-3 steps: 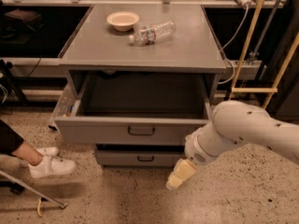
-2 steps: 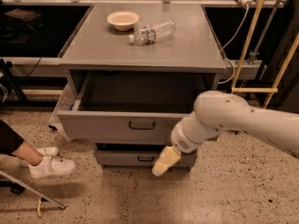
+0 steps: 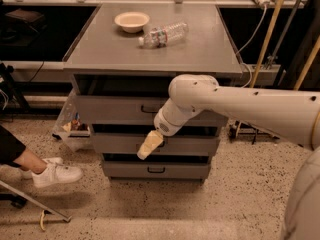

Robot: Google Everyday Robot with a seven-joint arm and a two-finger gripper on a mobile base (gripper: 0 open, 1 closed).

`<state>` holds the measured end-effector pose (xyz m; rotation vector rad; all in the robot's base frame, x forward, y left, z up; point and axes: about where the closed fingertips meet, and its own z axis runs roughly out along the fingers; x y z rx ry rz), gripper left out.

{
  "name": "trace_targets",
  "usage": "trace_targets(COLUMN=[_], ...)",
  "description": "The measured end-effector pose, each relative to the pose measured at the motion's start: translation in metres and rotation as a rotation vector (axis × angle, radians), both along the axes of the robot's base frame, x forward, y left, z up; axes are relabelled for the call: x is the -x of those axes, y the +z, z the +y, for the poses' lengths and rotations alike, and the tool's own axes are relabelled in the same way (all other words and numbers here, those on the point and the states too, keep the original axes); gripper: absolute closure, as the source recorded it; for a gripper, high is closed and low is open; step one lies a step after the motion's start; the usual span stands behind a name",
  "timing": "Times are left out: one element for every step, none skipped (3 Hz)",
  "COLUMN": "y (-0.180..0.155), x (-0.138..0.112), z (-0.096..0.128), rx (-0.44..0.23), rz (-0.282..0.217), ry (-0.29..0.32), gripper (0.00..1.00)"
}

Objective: Close top drawer

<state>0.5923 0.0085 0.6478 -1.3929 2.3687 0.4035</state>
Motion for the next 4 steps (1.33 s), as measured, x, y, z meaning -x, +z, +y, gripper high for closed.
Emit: trace_targets(y=[0.0,-0.003,-0.009,-0.01], x=[0.0,-0.007,-0.044,-0.069], z=[0.0,-0.015,-0.058,-0.074], rx=[0.0,-0.009,-0.039,-0.049], rz=[0.0,-0.002,-0.018,-0.022], ry=[0.0,-0.048,-0.155,-0.214], gripper=[0.0,0.0,0.0,0.0])
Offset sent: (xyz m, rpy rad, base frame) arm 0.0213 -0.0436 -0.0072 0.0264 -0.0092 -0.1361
